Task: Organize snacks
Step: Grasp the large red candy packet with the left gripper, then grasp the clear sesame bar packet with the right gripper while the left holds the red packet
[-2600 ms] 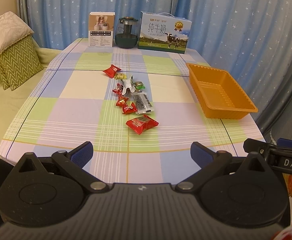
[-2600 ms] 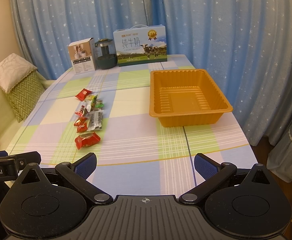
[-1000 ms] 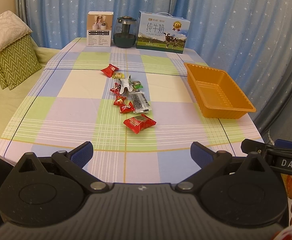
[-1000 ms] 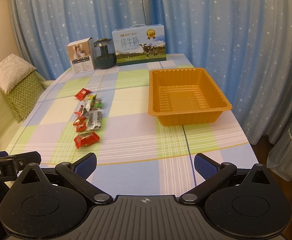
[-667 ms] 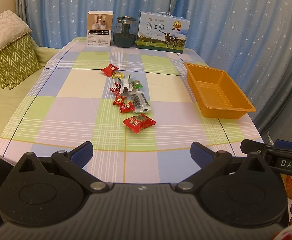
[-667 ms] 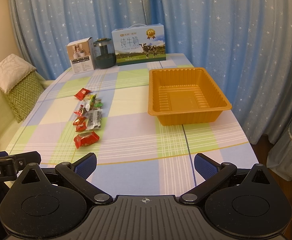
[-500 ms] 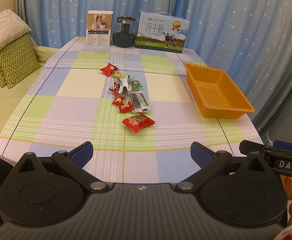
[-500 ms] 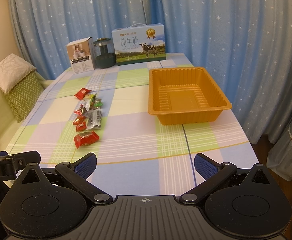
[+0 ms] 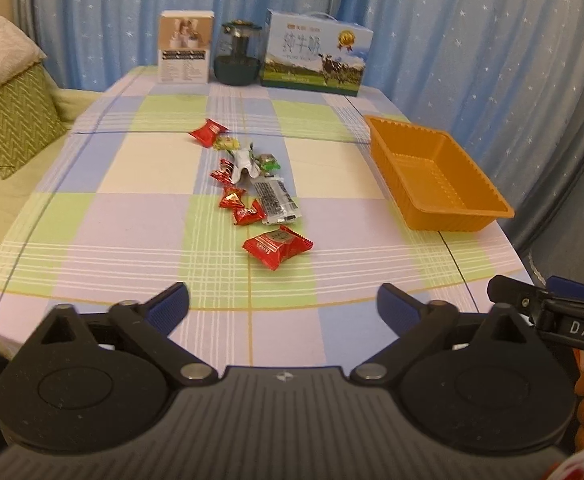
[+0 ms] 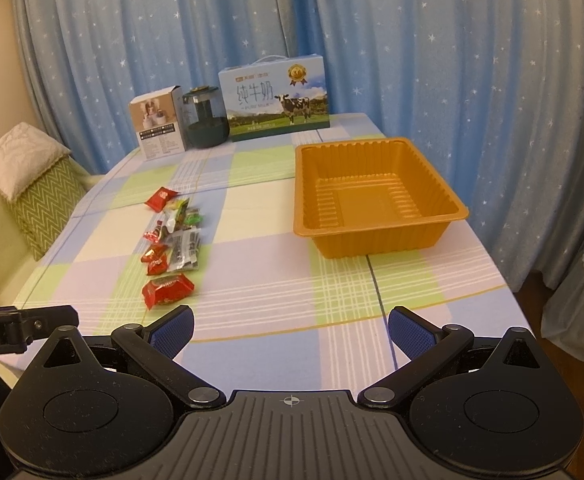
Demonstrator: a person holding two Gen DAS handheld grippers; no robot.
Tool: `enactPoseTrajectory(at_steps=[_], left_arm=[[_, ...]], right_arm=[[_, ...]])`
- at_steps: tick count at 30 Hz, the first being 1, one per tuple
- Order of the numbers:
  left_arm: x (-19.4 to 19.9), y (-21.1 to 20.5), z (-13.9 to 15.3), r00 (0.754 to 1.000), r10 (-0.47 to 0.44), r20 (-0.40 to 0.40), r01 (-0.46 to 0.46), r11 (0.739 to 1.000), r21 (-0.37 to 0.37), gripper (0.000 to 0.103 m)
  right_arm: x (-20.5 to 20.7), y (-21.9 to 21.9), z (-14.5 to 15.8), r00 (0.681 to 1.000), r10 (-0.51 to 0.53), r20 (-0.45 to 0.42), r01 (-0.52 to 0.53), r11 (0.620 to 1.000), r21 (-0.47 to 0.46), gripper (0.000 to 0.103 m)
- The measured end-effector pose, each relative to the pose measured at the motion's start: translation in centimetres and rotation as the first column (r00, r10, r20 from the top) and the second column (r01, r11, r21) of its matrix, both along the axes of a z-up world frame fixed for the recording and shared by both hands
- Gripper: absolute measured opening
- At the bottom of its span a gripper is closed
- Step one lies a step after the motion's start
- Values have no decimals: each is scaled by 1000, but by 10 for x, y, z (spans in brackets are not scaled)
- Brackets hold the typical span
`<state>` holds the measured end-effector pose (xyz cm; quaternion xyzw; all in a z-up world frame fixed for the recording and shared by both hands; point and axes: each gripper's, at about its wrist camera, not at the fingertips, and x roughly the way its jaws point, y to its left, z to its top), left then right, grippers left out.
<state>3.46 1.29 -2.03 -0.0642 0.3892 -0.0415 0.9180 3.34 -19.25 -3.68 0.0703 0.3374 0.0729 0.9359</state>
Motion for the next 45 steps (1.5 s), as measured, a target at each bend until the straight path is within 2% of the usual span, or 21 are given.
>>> enactPoseTrajectory(at_steps=[13, 16, 24, 29, 37, 41, 45], left_arm=[[73, 4, -45, 985, -161, -68, 166, 984, 71, 85], [88, 5, -56, 977, -198, -76, 204, 975, 88, 81], [129, 7, -81, 949, -305, -77, 311, 946, 92, 62], [154, 7, -95, 923, -373, -95, 381, 921, 86, 40], [165, 5, -108, 891, -436, -125, 448, 890, 86, 33], [161, 7, -105, 901, -415, -123, 426, 901, 81, 26], [154, 22, -97, 925, -366, -106, 374, 924, 73, 25]], right_arm=[[51, 9, -34, 999, 28, -21, -28, 1000, 8, 102], [66, 13, -41, 999, 41, -35, -41, 999, 8, 88], [95, 19, -68, 995, 46, -87, -46, 999, -1, 84], [110, 22, -82, 992, 38, -119, -39, 999, -5, 84], [125, 31, -93, 989, 47, -138, -49, 999, -8, 84], [131, 38, -92, 989, 63, -134, -64, 998, -3, 84], [140, 50, -88, 989, 96, -115, -94, 995, 19, 84]])
